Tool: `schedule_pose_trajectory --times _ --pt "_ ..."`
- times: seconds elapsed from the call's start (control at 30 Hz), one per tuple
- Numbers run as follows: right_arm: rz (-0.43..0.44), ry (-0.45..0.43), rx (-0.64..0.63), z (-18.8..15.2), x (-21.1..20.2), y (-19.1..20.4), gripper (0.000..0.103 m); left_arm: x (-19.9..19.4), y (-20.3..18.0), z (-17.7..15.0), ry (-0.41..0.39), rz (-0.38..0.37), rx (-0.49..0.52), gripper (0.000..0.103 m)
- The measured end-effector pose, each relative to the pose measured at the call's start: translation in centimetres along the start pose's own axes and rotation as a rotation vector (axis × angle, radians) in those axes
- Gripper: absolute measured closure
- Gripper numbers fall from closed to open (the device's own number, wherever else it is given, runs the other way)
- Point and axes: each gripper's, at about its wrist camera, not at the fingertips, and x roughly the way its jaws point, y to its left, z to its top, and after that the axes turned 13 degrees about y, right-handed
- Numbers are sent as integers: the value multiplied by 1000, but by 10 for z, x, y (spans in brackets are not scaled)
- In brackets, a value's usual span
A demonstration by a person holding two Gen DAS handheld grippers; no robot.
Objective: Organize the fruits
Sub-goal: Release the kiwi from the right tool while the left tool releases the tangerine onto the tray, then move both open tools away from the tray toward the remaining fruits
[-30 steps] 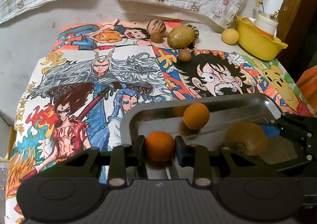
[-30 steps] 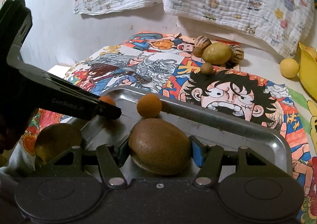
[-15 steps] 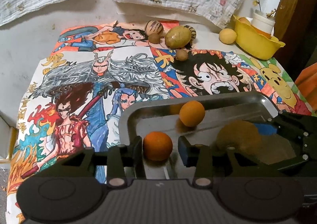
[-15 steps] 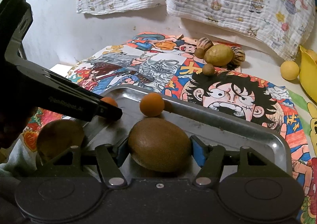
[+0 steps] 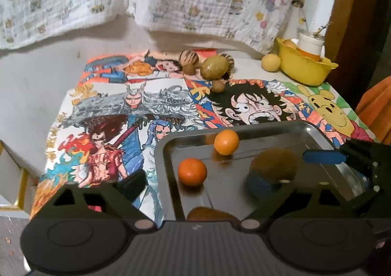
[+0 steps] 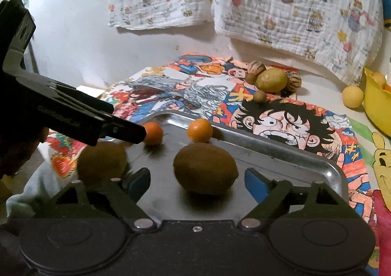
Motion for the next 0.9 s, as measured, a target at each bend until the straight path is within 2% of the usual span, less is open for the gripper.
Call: schedule_pose_trajectory --times 0.1,0.23,0.47,0.73,0.9 --pt "21 -20 -24 -7 -12 6 6 -11 -3 -12 -26 7 24 1" --pt "39 -32 -72 -16 -25 14 1 -24 -6 -29 -44 22 51 1" --pt "41 -18 -97 -35 -39 19 1 -38 -8 -57 -49 55 80 0" --pt "-25 11 -115 -54 -53 11 1 -46 -14 -83 -42 82 136 0" --pt "-89 42 -135 -63 -60 4 1 -44 -17 -88 -19 70 159 0"
